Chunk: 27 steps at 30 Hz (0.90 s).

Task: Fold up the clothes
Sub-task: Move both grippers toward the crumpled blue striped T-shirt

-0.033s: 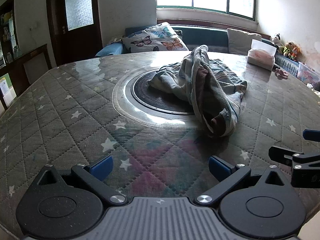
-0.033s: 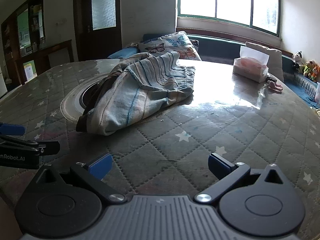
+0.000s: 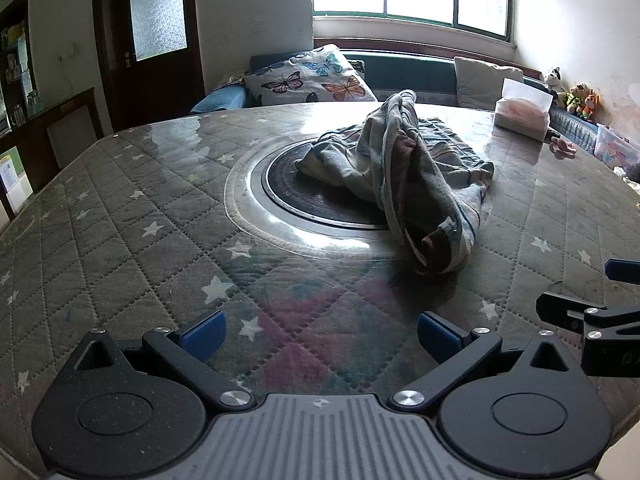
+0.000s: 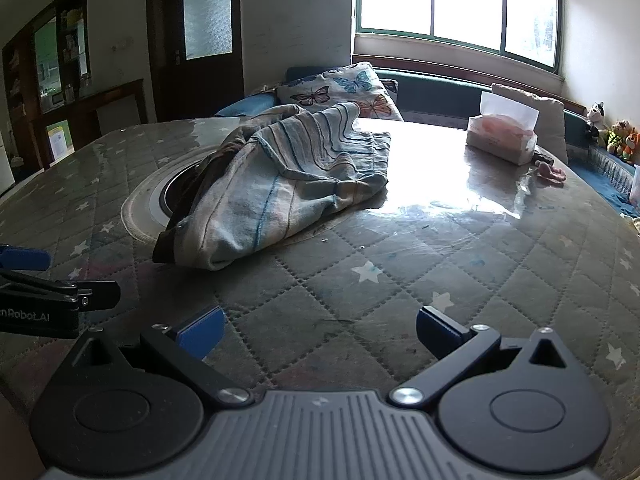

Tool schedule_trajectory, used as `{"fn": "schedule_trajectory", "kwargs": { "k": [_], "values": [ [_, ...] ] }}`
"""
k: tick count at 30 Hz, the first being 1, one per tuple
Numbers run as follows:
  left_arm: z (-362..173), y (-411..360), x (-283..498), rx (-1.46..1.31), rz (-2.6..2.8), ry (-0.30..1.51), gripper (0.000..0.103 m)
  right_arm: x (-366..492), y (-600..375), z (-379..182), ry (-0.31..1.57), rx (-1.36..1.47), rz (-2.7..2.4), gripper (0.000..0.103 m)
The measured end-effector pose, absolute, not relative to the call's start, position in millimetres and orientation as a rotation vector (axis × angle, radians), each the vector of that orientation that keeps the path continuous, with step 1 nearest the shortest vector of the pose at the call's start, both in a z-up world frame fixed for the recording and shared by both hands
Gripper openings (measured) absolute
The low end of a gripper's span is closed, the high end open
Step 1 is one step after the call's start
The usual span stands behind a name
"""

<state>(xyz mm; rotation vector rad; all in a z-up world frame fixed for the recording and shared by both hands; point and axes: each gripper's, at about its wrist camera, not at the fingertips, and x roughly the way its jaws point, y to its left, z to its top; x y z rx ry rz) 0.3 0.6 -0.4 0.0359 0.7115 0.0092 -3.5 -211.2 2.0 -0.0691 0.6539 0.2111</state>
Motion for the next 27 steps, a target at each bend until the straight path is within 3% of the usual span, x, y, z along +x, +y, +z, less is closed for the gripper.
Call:
{"fn": "schedule_trajectory", "kwargs": {
  "k": [27],
  "values": [
    [-0.4,-2.1,3.2,0.035,-0.005,0.717,0.103,-2.1,-204.1,-0.1,0.679,-0.075,0.229,0.103]
  ]
}}
